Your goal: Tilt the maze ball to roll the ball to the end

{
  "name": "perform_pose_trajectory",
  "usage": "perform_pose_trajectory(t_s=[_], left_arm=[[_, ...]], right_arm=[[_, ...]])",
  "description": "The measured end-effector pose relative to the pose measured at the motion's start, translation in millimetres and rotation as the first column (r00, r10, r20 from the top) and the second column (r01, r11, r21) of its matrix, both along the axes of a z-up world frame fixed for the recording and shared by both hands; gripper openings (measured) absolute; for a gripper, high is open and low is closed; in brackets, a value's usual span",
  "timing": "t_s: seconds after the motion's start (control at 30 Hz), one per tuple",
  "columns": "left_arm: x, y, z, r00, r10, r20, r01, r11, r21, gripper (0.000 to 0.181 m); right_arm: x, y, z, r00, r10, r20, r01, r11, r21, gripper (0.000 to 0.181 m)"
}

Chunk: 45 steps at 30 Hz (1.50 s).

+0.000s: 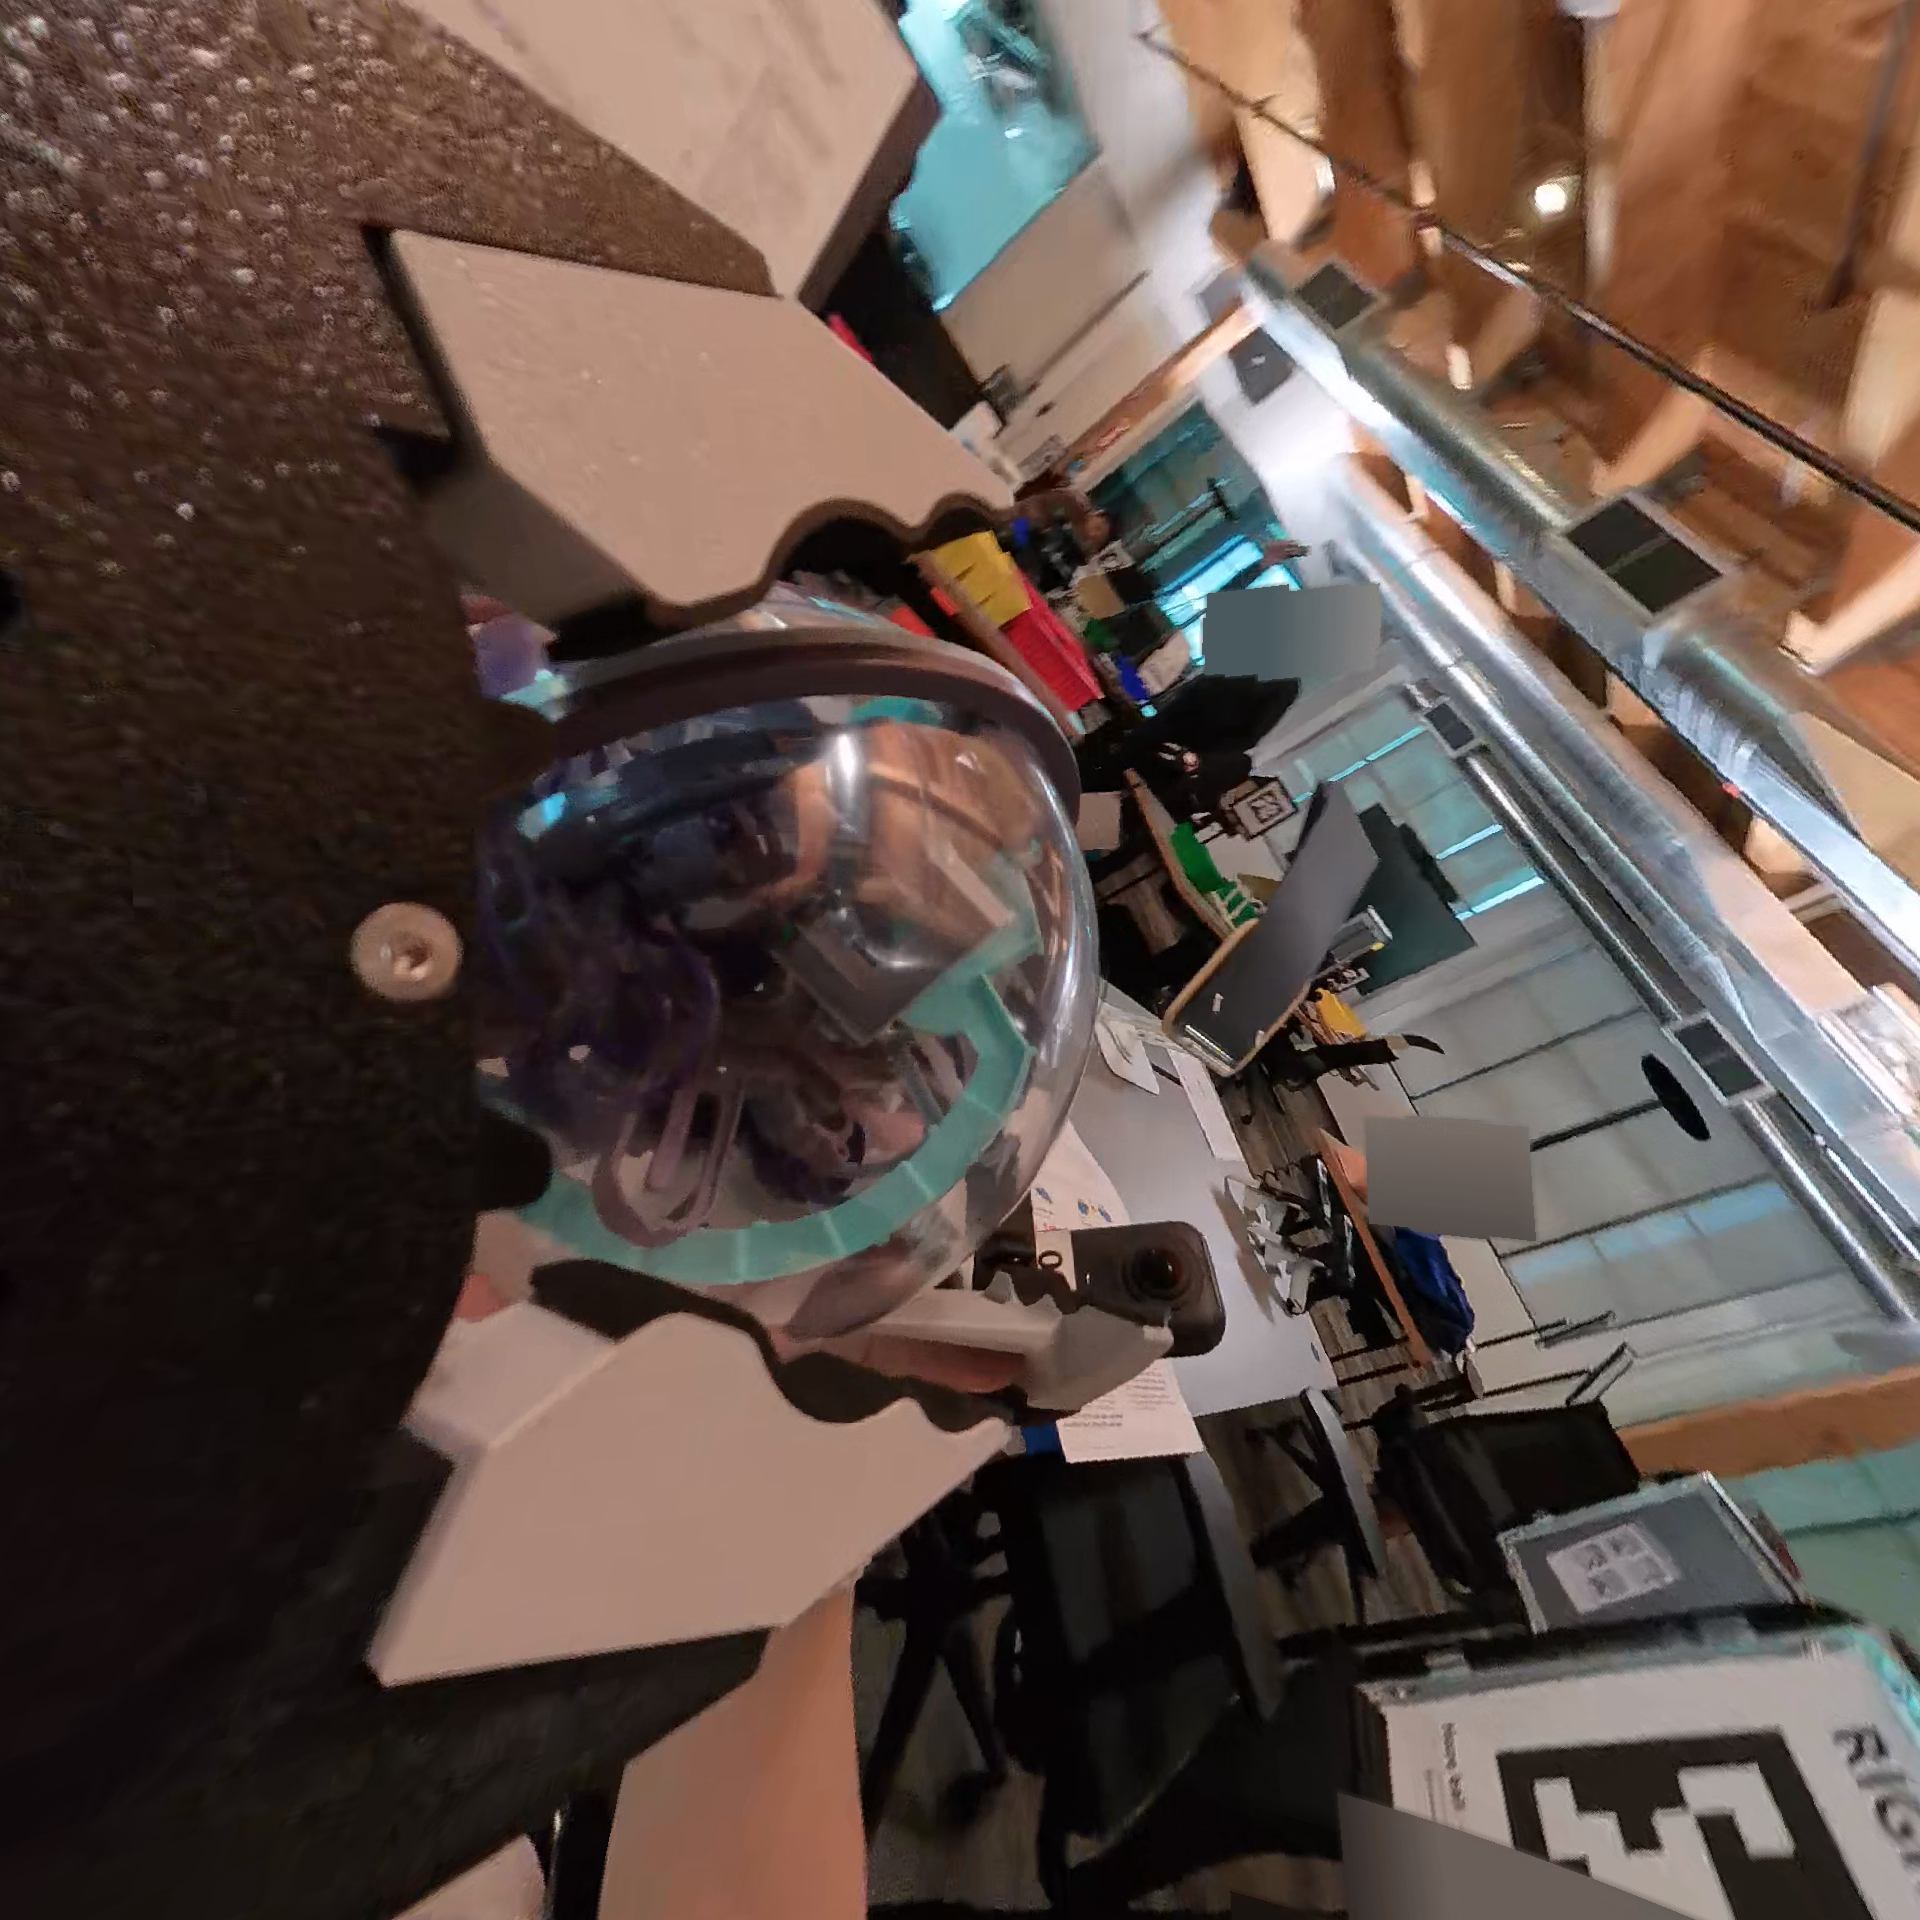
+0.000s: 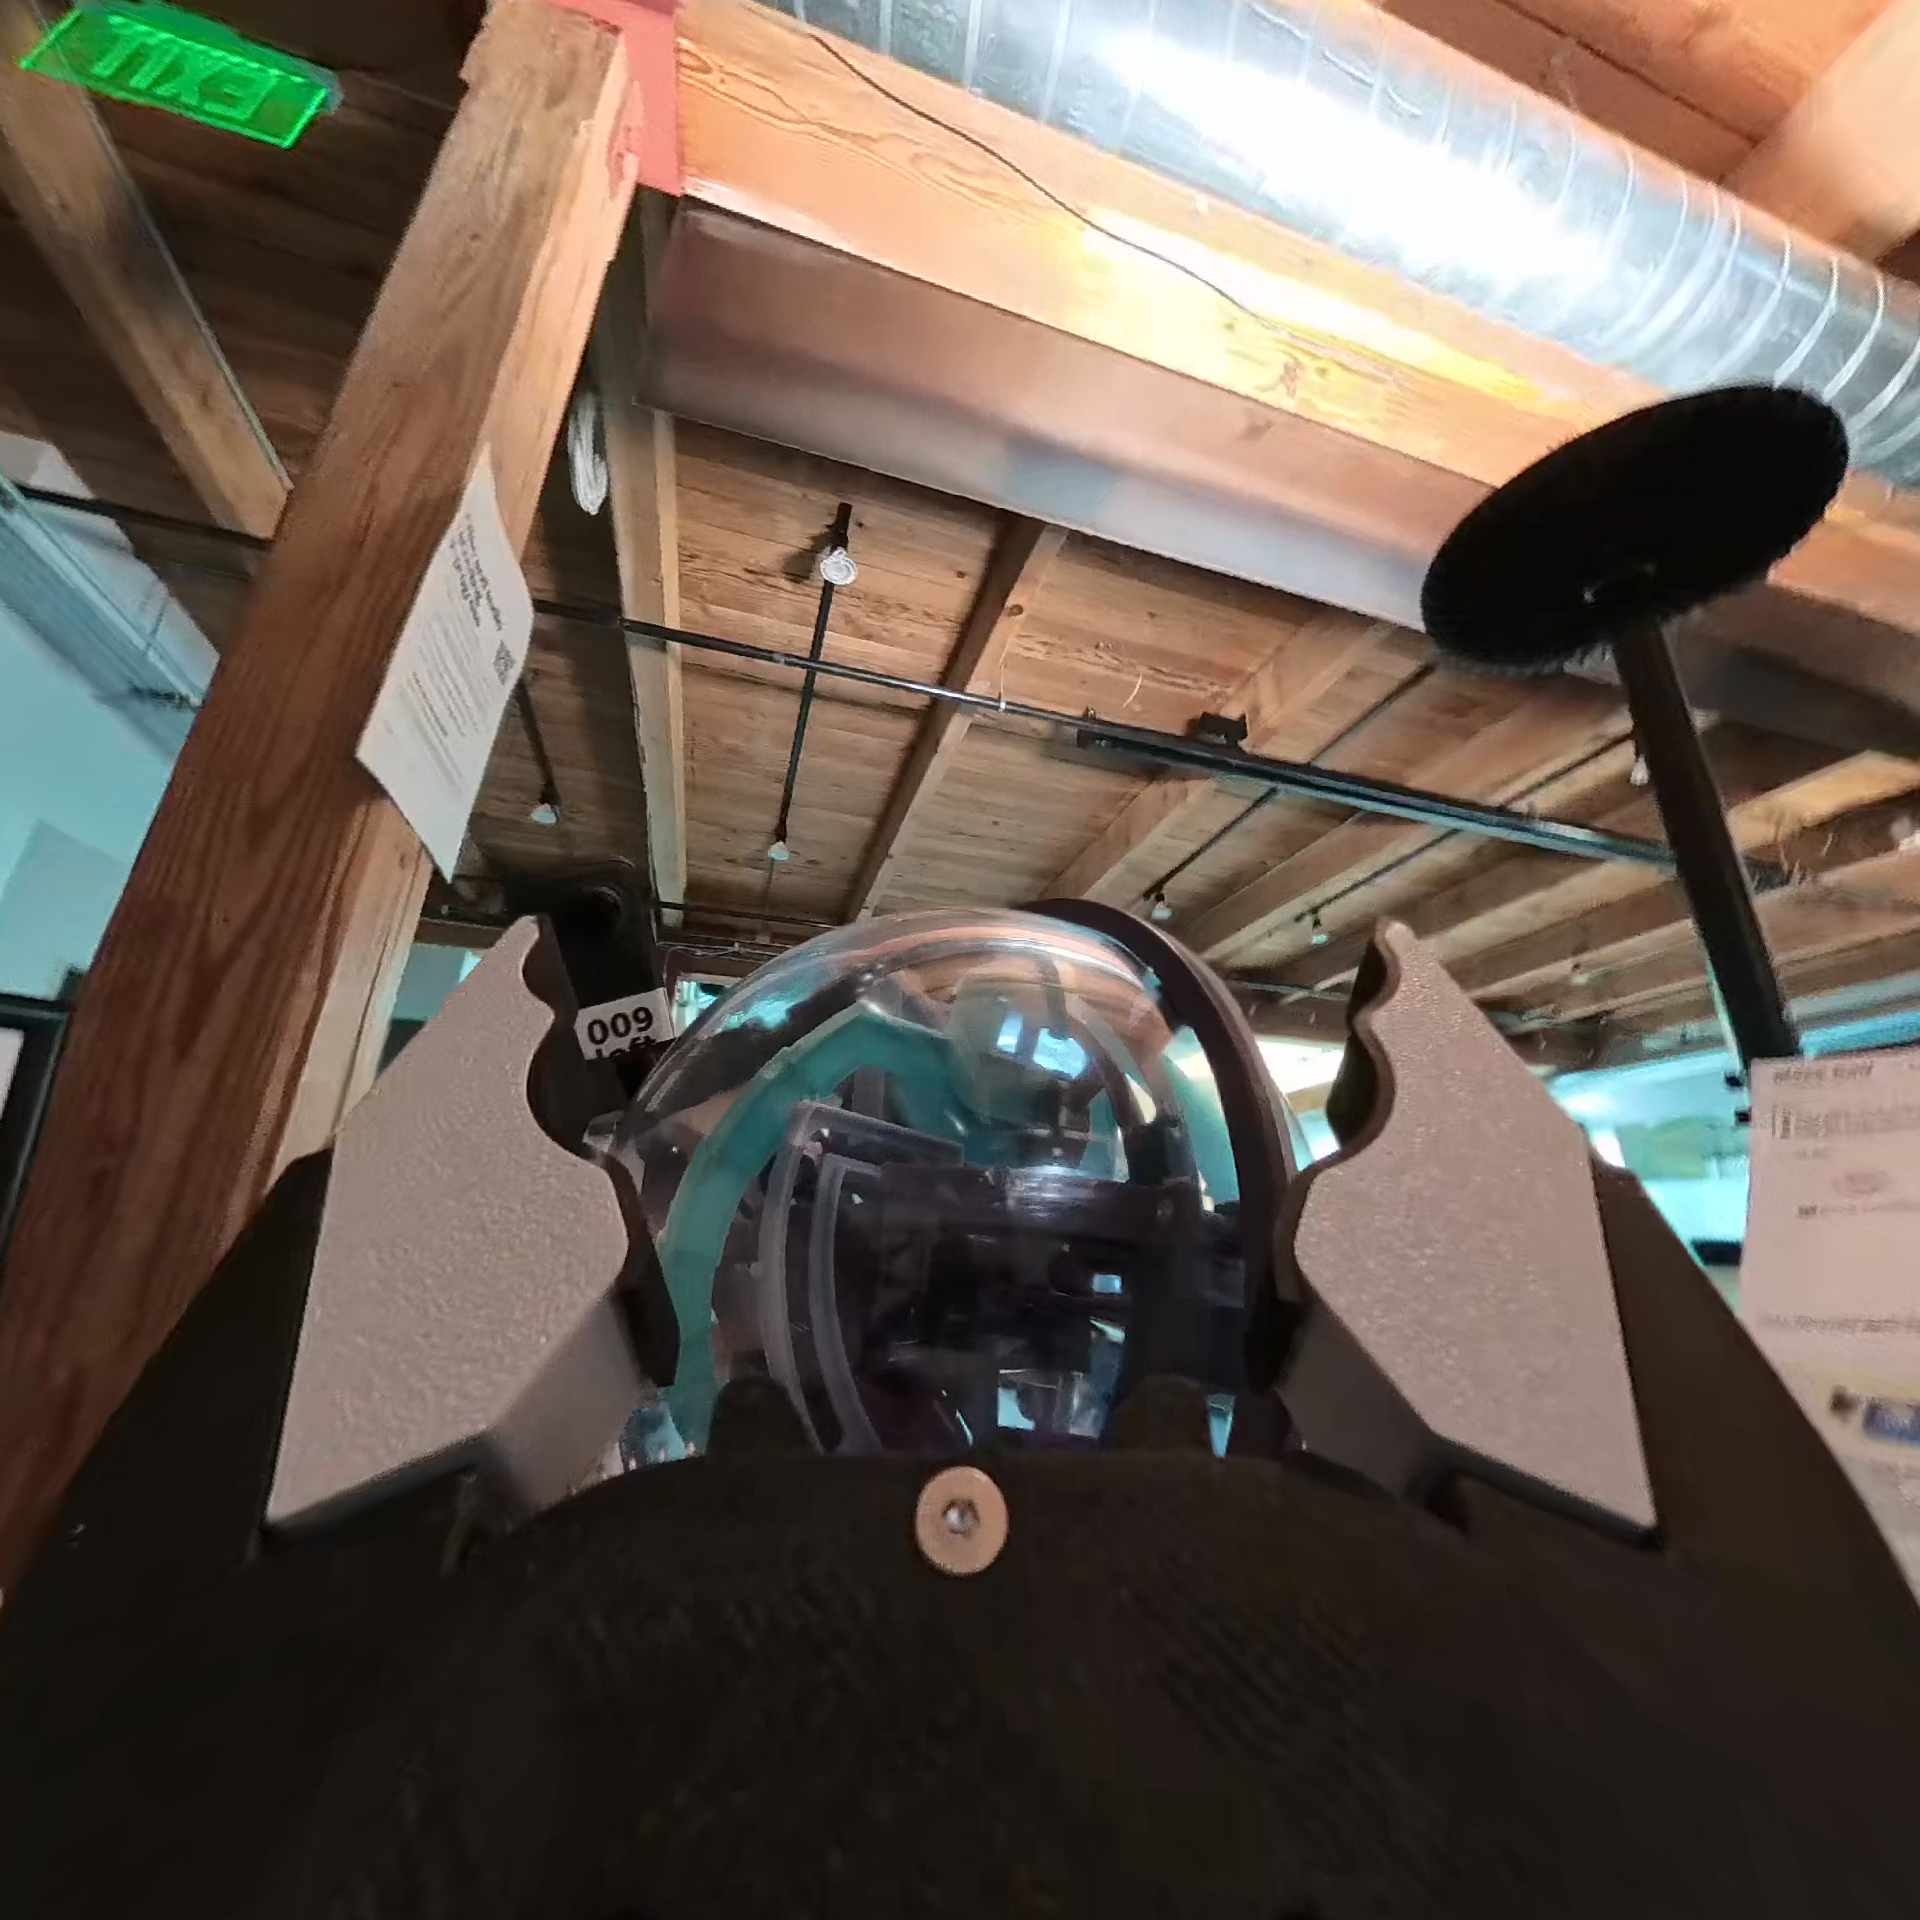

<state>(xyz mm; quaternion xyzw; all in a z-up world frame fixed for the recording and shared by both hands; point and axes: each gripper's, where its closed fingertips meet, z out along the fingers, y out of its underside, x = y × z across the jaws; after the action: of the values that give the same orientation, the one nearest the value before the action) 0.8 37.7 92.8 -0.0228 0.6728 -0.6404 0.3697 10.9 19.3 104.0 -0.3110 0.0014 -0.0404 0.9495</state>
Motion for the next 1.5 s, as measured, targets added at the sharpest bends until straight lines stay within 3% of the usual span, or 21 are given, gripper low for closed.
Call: perform_pose_trajectory(t_s=[0.4, 1.03, 1.5], left_arm=[[3, 2, -9, 1.0, 0.018, -0.017, -0.018, 1.0, 0.006, 0.149], [-54, -23, 26, 0.961, -0.025, 0.276, 0.007, 0.998, 0.066, 0.149], [-93, -38, 42, 0.902, -0.041, 0.429, -0.006, 0.994, 0.108, 0.15]], right_arm=[[6, 5, -8, 0.999, 0.021, -0.039, -0.022, 1.0, -0.007, 0.143], [-52, -28, 30, 0.974, -0.003, 0.226, -0.021, 0.995, 0.102, 0.139], [-89, -48, 47, 0.941, 0.007, 0.339, -0.067, 0.984, 0.163, 0.136]])
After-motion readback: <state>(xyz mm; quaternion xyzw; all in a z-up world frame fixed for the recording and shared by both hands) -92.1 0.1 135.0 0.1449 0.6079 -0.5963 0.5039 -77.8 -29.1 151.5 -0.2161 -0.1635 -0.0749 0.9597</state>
